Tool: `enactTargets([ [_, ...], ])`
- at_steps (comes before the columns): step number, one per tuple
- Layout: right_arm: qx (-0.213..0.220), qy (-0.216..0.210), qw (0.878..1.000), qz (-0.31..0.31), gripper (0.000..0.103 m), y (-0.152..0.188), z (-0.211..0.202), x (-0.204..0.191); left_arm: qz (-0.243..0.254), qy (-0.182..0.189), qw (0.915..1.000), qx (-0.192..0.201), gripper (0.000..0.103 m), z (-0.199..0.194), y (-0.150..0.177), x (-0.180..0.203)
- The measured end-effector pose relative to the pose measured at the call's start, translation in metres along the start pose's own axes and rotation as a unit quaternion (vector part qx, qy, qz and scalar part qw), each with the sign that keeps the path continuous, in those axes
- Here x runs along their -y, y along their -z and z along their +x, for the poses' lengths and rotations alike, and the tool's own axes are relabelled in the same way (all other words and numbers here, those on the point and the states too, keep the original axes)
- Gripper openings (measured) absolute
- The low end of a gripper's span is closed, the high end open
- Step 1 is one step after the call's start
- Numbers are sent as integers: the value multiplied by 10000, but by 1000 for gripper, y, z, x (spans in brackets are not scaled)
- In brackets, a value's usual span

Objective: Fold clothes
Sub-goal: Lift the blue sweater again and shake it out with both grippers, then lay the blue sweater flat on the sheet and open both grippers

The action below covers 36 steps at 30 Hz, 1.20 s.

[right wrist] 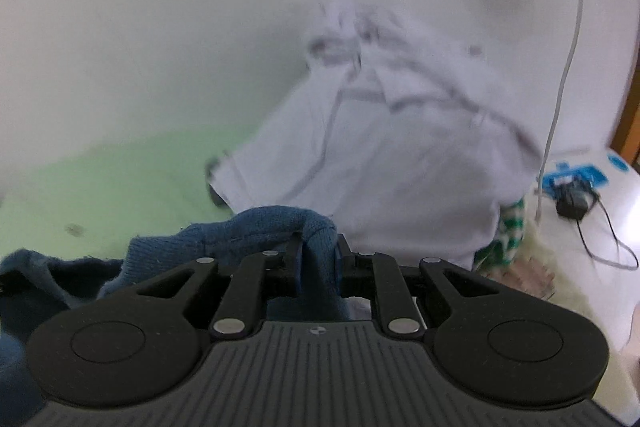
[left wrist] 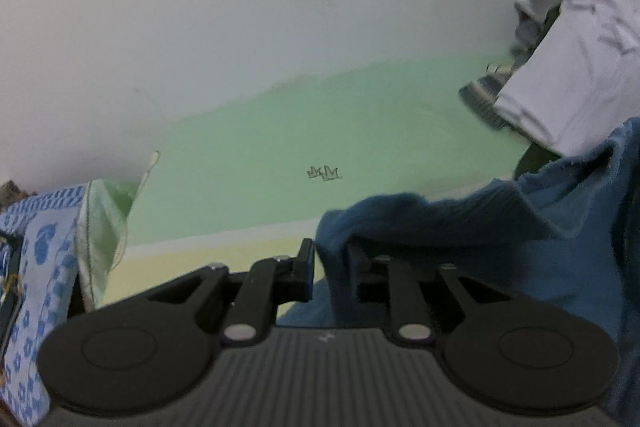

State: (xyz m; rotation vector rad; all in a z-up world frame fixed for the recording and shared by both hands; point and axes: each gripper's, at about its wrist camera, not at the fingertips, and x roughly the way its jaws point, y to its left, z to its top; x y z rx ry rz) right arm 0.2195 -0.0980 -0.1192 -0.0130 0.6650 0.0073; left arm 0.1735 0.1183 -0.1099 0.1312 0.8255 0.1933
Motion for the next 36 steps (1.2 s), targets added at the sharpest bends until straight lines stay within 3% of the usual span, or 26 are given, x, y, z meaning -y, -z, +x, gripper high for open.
enactTargets([
  [3, -390, 330, 9985, -182, 27, 8, 29, -7, -8, 106, 9997, -212, 31, 23, -6, 3],
  [5, -410, 305, 9983, -297, 29, 7, 32, -8, -95, 140, 9993, -333, 38, 34, -8, 0],
  [11, -23, -321, 9991, -294, 35, 7, -32, 8, -213, 359, 9989, -207, 44, 12, 4, -17],
  [14, -8, -640, 9978, -180, 45, 21, -69, 26, -153, 376, 9992, -26, 48, -16, 17, -23],
  [18, -256, -824, 9961, -204, 50, 57, -115, 61, 39, 267, 9995, 183, 57, -65, 48, -30],
  [23, -780, -762, 9924, -579, 52, 113, -154, 87, 83, 255, 9996, 15, 61, -114, 102, -40],
  [28, -1291, -1220, 9822, -607, 53, 158, -190, 114, 217, 381, 9990, -68, 65, -168, 157, -26],
  [31, -1359, -1471, 9770, -735, 54, 176, -215, 124, 251, 572, 9978, -207, 69, -195, 188, -11],
  [36, -1475, -1881, 9660, -981, 56, 200, -244, 125, 134, 545, 9972, -491, 69, -224, 231, 9],
])
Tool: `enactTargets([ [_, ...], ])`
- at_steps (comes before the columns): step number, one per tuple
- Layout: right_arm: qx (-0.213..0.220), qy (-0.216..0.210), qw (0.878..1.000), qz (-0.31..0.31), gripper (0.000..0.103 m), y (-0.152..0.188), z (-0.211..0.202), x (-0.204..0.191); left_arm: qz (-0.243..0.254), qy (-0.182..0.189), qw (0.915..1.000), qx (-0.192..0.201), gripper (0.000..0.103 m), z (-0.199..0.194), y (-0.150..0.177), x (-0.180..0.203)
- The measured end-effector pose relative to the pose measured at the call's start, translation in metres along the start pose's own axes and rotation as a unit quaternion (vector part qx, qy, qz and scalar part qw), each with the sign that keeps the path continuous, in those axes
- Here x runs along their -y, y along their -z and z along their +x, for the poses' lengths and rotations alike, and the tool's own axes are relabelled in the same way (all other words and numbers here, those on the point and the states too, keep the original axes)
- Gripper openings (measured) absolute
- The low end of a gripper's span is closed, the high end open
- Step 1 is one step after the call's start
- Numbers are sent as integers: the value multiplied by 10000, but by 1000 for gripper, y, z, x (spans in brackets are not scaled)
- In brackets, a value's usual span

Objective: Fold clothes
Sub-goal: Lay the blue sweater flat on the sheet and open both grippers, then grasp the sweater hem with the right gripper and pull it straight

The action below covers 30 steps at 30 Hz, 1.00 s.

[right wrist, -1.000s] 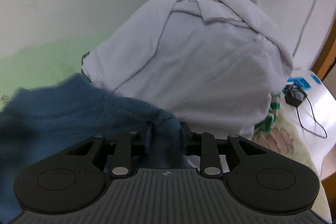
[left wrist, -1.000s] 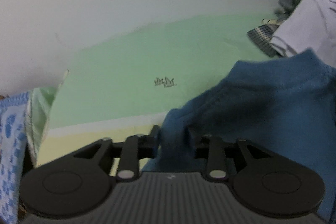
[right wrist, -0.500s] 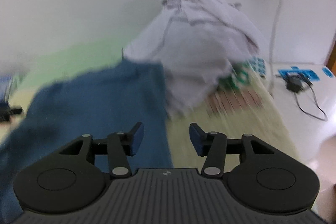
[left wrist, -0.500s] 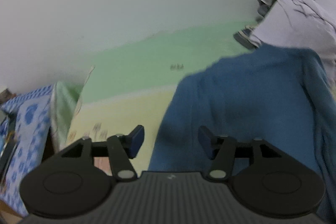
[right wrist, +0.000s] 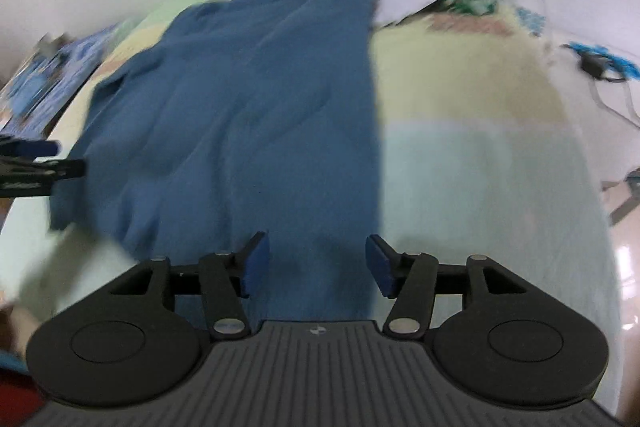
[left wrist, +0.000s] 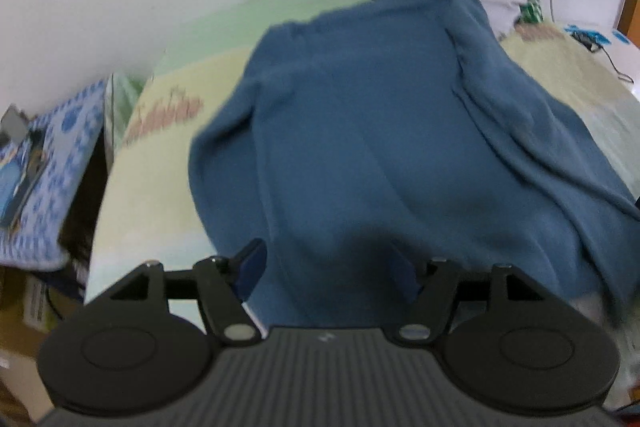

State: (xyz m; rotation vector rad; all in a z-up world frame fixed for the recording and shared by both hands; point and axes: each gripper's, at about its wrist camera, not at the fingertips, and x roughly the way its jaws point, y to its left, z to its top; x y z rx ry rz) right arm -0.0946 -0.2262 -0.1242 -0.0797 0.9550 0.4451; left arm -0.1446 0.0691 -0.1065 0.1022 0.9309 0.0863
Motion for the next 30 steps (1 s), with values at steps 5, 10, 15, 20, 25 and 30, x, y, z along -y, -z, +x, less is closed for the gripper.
enactTargets([
  [5, -70, -75, 9999, -87, 50, 12, 1, -1, -346, -167, 9991, -186, 72, -12, 22, 13],
  [10, 131, -473, 9988, -89, 51, 17, -18, 1, -552, -302, 9979, -162, 84, -21, 35, 25],
  [15, -26, -651, 9966, -503, 57, 27, -18, -13, -300, -328, 9989, -124, 84, -19, 34, 38],
  [20, -116, -311, 9985, -441, 35, 31, -8, -15, -152, -207, 9996, -146, 84, -10, 28, 38],
  [25, 164, 404, 9990, -105, 14, 21, -17, 6, -158, -107, 9997, -125, 80, -3, 22, 28],
  [30, 740, 1512, 9857, 65, 14, -8, -32, 40, -86, 32, 9999, -78, 78, 1, 17, 22],
])
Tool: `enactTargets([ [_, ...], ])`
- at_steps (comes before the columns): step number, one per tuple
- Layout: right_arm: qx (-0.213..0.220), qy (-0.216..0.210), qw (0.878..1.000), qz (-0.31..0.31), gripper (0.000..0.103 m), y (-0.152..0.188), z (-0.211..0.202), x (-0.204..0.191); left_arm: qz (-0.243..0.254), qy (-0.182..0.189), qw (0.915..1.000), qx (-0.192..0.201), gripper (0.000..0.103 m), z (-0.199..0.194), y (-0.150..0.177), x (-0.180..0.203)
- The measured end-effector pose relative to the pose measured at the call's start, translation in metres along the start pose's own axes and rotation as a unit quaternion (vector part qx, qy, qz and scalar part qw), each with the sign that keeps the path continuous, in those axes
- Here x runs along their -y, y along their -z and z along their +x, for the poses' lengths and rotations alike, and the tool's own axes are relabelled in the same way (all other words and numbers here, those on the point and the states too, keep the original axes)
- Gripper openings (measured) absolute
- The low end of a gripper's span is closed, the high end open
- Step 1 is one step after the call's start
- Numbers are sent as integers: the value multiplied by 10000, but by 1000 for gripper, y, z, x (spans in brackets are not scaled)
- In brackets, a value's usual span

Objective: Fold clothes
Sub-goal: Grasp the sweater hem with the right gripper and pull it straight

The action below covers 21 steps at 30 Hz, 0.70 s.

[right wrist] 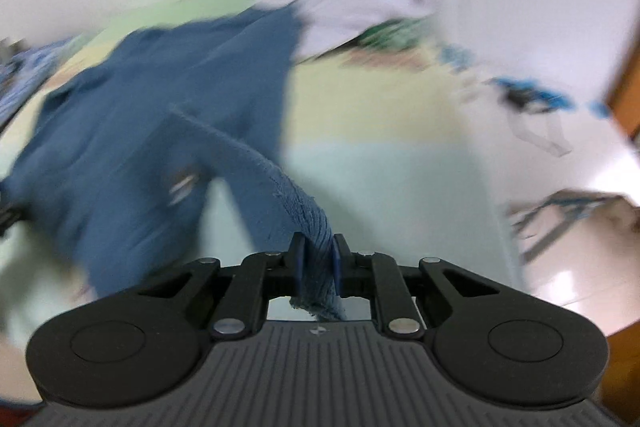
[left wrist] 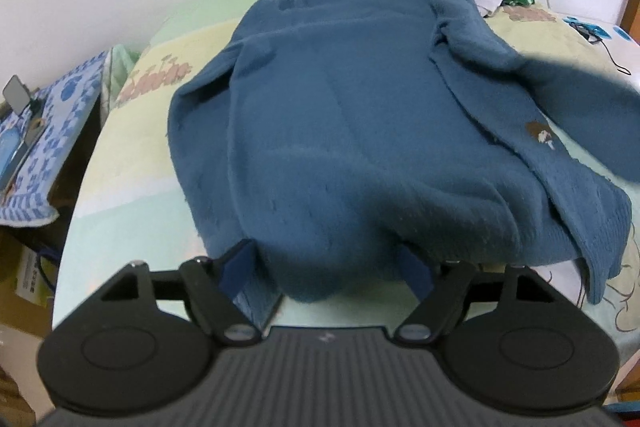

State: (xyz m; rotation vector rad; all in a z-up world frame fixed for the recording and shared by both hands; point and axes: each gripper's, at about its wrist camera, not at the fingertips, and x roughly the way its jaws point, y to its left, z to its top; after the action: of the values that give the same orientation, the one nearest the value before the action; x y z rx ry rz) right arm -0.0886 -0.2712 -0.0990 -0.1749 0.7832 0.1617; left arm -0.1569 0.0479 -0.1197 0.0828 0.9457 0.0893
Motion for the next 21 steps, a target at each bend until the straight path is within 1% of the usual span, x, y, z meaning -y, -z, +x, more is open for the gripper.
enactTargets([
  [3, 265, 760, 9968, -19, 13, -17, 9, 19, -26, 84, 10000, -17, 76, 2, -3, -3],
  [6, 450, 1467, 9879, -199, 13, -32, 27, 36, -31, 101, 9998, -153, 76, 7, -8, -3],
  [8, 435, 1883, 9806, -325, 13, -39, 47, 42, -102, 129, 9996, -244, 76, 9, -12, -4],
  [9, 355, 1979, 9792, -286, 13, -41, 58, 46, -141, 132, 9994, -280, 76, 10, -14, -4],
  [10, 269, 2062, 9779, -238, 13, -43, 68, 49, -177, 132, 9993, -314, 76, 11, -15, -4],
  [13, -108, 2128, 9770, 10, 13, -42, 98, 53, -349, 107, 9983, -457, 76, 15, -20, -4],
  [15, -247, 2130, 9767, 31, 14, -39, 110, 49, -430, 70, 9977, -515, 76, 16, -23, -4],
  [17, -392, 2158, 9756, 70, 18, -39, 110, 47, -447, 8, 9975, -547, 76, 16, -24, -2],
  [19, -537, 2187, 9742, 111, 25, -39, 109, 44, -420, -61, 9975, -567, 76, 16, -24, 1],
  [21, -431, 1955, 9785, 498, 30, -41, 86, 38, -433, -115, 9972, -591, 76, 17, -25, 3],
])
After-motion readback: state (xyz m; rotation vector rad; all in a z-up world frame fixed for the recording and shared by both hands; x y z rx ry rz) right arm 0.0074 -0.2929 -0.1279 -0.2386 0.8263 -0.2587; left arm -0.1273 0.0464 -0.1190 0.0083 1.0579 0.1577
